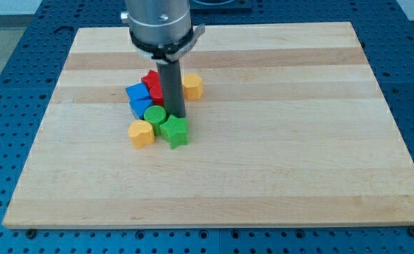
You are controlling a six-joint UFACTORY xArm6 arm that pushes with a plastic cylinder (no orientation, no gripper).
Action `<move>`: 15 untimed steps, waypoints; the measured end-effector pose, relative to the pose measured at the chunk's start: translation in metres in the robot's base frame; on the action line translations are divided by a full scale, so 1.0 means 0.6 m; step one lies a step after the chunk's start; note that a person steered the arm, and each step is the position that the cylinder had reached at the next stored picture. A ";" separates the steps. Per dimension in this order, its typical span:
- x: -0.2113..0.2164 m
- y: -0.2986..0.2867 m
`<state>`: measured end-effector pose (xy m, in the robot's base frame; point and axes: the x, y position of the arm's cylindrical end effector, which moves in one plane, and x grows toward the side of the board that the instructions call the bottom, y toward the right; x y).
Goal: Move the green star a bit up
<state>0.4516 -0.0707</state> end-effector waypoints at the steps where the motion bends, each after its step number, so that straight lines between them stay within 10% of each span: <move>1: 0.060 0.000; 9: 0.252 -0.147; 15: 0.161 0.019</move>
<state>0.5483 -0.0593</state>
